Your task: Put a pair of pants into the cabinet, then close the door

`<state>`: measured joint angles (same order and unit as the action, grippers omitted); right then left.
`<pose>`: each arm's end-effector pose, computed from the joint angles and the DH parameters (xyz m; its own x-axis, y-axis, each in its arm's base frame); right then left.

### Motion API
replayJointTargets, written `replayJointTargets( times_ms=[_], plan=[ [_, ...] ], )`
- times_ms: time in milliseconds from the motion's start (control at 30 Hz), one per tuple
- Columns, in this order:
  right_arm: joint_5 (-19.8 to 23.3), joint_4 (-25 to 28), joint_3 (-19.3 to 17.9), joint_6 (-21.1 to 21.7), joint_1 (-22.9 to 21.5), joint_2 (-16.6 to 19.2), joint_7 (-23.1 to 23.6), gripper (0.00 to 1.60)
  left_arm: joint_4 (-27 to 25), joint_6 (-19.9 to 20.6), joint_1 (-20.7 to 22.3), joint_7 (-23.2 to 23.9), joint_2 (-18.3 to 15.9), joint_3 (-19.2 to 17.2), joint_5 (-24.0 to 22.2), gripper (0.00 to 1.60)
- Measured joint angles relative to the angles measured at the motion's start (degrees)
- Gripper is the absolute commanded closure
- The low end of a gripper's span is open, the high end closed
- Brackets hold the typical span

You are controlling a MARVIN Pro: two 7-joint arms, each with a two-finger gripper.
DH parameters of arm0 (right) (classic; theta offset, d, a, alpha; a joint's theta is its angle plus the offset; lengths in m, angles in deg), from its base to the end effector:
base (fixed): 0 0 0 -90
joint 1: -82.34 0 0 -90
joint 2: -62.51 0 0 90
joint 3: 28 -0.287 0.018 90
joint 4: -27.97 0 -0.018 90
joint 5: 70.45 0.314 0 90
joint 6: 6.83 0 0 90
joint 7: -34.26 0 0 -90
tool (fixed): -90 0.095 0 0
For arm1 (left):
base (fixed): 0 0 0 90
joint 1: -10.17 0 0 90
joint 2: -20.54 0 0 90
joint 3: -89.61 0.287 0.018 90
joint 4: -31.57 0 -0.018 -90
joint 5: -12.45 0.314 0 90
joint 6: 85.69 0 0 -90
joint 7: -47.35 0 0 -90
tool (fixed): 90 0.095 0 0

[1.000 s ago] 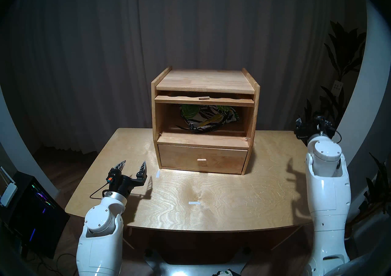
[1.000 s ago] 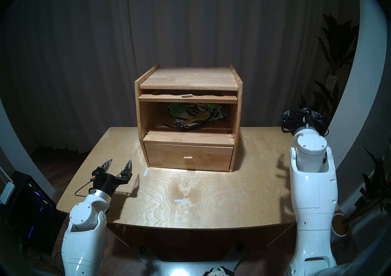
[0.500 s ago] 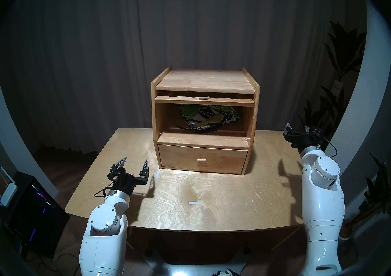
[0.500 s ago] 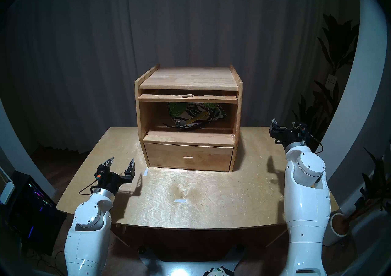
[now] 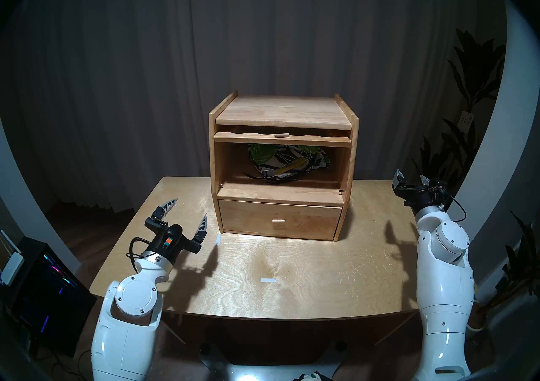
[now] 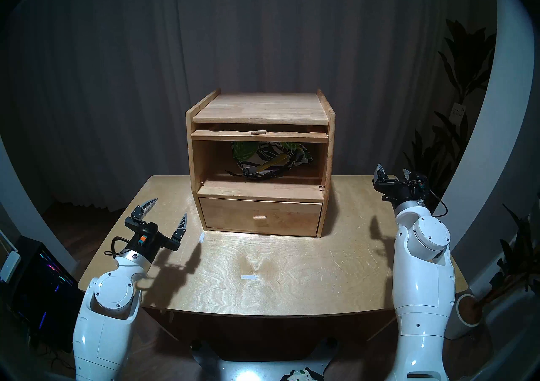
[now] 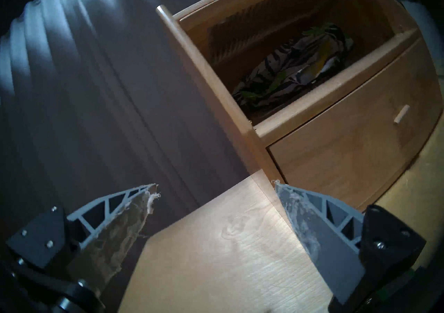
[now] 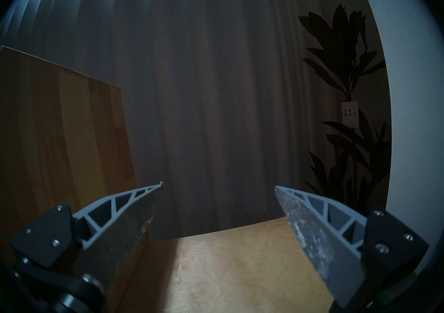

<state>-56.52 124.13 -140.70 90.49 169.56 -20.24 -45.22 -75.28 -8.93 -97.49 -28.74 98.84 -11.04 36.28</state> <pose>0.4113 -0.1786 -0.2284 -0.1186 -0.1050 0.9874 -0.1685 -0.9778 -0.1242 0.3362 0.0813 -0.2796 -0.1735 -0.6242 0.7618 -0.1366 -0.7508 -0.6463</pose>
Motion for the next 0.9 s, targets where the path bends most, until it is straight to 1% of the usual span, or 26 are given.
replayJointTargets(
  times_ms=[67,100,200,300,400,433,600,733,833,900],
  plan=[
    [0.32,-0.25,-0.16,-0.35,-0.02,-0.09,0.38,0.00,-1.89,-0.37,-0.37,0.76,-1.71,-0.76,3.49,0.00],
    [0.37,-0.29,-0.20,-0.41,-0.03,-0.10,0.44,0.00,-2.22,-0.42,-0.44,0.91,-1.99,-0.88,4.07,0.00],
    [0.73,-0.61,-0.38,-0.83,-0.06,-0.20,0.93,0.00,-4.44,-0.85,-0.96,2.03,-4.00,-1.65,8.05,0.00],
    [1.30,-1.01,-0.67,-1.57,-0.13,-0.33,1.69,0.00,-7.75,-1.71,-1.60,3.91,-6.98,-2.54,14.14,0.00],
    [1.75,-1.29,-0.89,-2.24,-0.19,-0.41,2.27,0.00,-10.10,-2.47,-1.75,5.20,-9.06,-2.88,18.35,0.00],
    [1.80,-1.33,-0.91,-2.33,-0.20,-0.41,2.35,0.00,-10.36,-2.56,-1.76,5.35,-9.30,-2.90,18.81,0.00],
    [2.78,-1.96,-1.34,-4.32,-0.32,-0.53,3.83,0.00,-14.54,-3.96,-1.74,7.65,-12.66,-2.85,25.88,0.00],
    [3.58,-2.60,-1.64,-6.24,-0.40,-0.58,5.14,0.00,-17.47,-4.46,-1.82,9.55,-14.13,-2.26,28.79,0.00],
    [4.21,-3.17,-1.88,-7.96,-0.47,-0.62,6.24,0.00,-19.80,-4.55,-2.36,11.81,-14.38,-0.78,28.59,0.00],
    [4.48,-3.44,-1.99,-8.62,-0.50,-0.63,6.73,0.00,-21.12,-4.45,-2.87,12.97,-14.08,0.05,27.28,0.00]
  ],
)
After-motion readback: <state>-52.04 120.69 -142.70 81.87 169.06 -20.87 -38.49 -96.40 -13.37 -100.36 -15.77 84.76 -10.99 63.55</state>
